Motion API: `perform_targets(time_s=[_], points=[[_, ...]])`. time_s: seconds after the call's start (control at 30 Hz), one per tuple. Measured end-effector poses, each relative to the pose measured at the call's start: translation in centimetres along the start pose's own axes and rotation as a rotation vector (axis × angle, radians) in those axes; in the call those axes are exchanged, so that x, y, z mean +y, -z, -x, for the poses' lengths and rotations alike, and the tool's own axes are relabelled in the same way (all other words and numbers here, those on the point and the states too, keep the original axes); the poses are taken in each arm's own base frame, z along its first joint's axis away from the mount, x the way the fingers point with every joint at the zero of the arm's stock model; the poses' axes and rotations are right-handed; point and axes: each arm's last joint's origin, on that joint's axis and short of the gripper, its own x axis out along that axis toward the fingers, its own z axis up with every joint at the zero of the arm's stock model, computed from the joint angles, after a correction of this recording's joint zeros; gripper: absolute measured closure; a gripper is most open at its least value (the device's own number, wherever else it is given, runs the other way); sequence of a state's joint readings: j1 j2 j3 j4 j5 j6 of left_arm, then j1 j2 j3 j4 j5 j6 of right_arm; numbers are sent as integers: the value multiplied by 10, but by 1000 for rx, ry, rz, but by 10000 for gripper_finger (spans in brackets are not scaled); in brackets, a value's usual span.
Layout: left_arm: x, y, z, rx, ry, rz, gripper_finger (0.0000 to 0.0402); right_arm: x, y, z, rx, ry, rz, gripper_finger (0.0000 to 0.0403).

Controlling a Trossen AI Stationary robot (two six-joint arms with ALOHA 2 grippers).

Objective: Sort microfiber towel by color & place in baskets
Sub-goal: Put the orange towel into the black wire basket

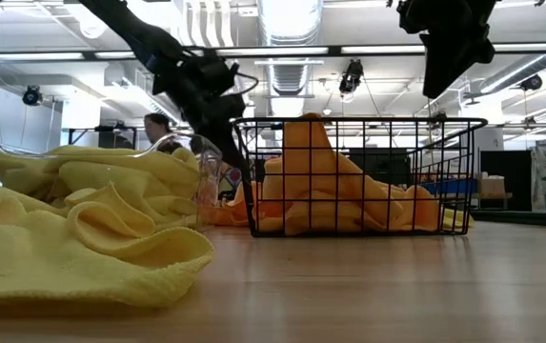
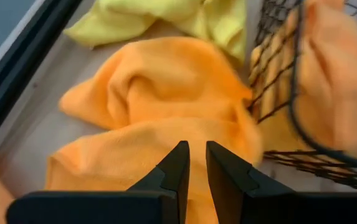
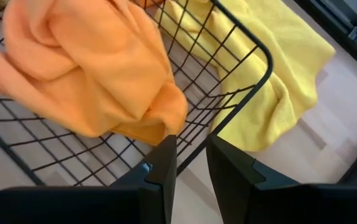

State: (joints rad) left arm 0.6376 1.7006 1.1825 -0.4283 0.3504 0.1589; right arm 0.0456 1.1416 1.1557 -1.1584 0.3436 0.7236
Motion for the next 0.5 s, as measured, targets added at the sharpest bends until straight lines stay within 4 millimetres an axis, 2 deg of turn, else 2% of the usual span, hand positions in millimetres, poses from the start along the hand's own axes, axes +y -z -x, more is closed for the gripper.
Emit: perform_targets(time_s=[0.2,0.33,0.5], points=[[12,6,0,7,-20,32,324,4,3,2,2,-14,20,310],[14,9,-1,13,-46,60,266,4,3,2,2,-18,29,307],[22,8,-8,0,-244,125,191,6,2,2,-12,-30,33,307]])
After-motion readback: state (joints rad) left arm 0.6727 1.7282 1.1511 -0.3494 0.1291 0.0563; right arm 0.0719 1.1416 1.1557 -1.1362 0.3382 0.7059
